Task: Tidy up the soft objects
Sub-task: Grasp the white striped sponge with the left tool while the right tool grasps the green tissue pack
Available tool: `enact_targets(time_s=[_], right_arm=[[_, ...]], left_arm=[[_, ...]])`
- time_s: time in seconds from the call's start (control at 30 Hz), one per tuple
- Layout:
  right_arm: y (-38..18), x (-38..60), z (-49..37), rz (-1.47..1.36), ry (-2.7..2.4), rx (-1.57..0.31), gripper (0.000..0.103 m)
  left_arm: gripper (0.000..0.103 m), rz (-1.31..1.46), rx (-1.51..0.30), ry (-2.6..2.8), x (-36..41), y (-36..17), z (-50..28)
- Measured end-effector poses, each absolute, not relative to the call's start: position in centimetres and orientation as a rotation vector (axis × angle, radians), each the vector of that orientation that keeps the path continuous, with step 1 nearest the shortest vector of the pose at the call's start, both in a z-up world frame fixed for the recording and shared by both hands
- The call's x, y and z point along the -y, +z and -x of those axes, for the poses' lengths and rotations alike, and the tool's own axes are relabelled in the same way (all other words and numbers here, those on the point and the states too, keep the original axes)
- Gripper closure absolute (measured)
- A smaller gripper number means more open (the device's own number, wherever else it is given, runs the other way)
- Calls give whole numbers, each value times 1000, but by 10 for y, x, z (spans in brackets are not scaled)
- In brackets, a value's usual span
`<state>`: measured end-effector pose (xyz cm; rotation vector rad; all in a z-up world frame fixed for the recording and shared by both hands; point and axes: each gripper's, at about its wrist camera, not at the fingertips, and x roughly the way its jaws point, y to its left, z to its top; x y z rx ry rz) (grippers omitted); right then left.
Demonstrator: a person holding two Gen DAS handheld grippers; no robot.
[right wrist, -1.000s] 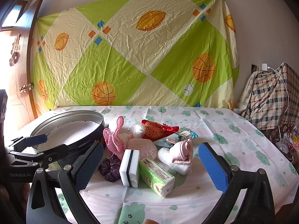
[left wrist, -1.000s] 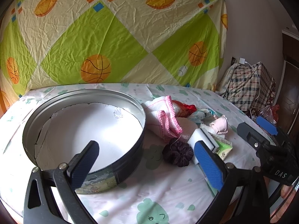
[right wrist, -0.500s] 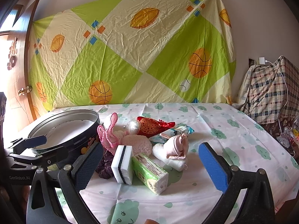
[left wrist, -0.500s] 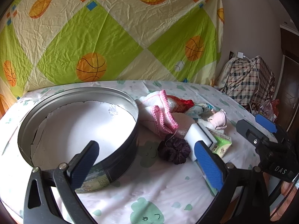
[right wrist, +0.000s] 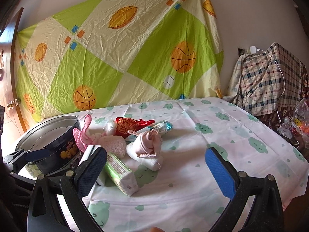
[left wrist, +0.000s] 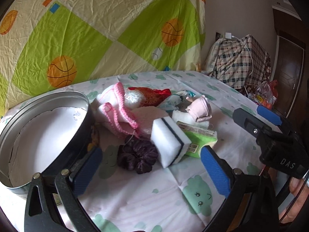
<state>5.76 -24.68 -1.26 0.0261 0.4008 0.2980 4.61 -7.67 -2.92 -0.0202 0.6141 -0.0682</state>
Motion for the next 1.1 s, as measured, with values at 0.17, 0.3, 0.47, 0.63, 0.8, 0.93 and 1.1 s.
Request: enact_targets(time_s=[0.17,0.3,0.47,0.63,0.8,0.93,1.1], right_arm=[[-20,268,-64,-66,273,-414,0],[-27,278,-69,-89,272,-431,0],[-32,279,-71,-80,278,-434,0],[-35,272,-71,-68,307,-428,0],[-36,256,-69,-22,332,-420,1],[-37,243,-69,14,362,-423,18],[-44,232,-80,39,411,-472,40]], left_arm=[[14,-6,-654,-105,95,-36,-64],[29,-6,-693,-113,100,-44,-78],[47,-15,-714,-103,100,-52,-82],[70,36,-710,-140,89,-53,-78],[72,26,-682,-136,87,-53,-70],[75,31,-624,-138,80,-47,-60],[75,29,-559,-138,76,-37,-50]])
